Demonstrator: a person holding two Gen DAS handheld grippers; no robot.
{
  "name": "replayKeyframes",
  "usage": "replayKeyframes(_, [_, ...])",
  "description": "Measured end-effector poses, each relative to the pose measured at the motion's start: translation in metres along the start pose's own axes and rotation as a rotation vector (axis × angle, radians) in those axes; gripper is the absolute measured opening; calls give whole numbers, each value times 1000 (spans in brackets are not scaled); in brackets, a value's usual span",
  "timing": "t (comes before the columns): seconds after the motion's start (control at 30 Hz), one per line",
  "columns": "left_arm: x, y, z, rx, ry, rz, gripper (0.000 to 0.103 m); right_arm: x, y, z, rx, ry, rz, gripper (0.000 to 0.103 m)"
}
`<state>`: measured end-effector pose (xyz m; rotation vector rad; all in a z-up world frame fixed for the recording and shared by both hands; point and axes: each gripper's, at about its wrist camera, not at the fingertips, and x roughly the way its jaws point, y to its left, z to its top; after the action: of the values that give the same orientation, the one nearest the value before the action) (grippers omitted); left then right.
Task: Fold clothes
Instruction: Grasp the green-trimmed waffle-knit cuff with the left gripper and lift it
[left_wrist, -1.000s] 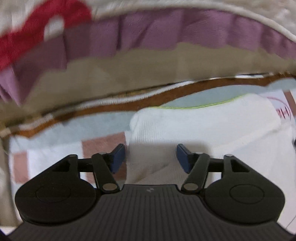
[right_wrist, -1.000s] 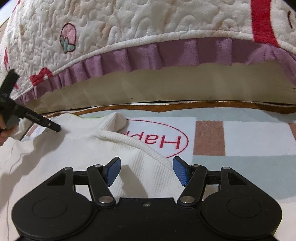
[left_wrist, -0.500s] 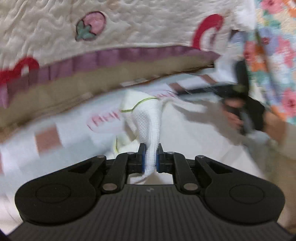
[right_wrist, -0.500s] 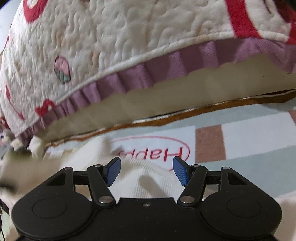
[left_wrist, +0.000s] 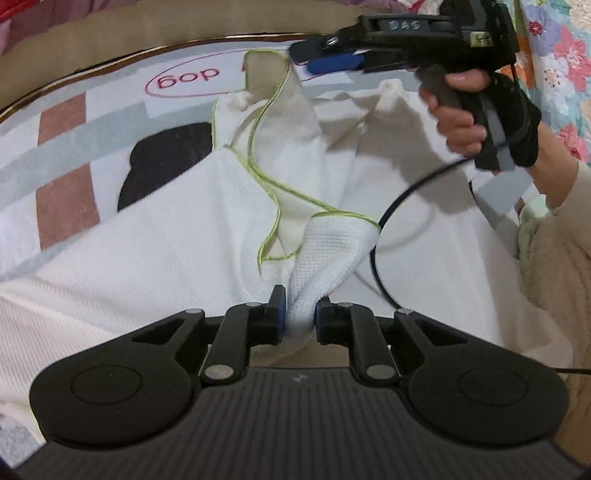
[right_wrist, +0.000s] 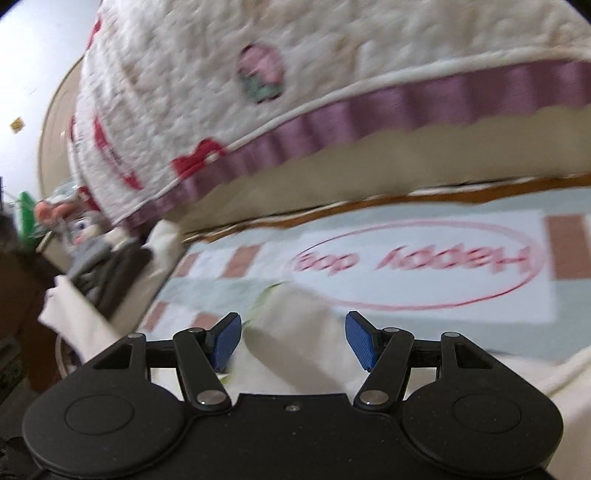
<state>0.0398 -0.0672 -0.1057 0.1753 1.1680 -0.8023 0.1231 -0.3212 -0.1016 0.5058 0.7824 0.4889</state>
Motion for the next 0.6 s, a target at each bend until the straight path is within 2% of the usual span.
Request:
replayKeyframes(0.03, [1, -3, 0, 13, 4, 6, 14, 5, 4, -2, 5, 6, -20, 73])
replayKeyframes(0.27, [8, -15, -11, 66, 42, 33, 14, 24, 7, -13, 20, 8, -159, 74])
replayKeyframes(0.37, [8, -18, -11, 88, 41, 46, 14, 26, 3, -18, 9, 14, -159, 74])
replayKeyframes(0.6, [13, -29, -13, 194, 58, 64, 14, 24, 6, -11, 21, 4, -90, 75])
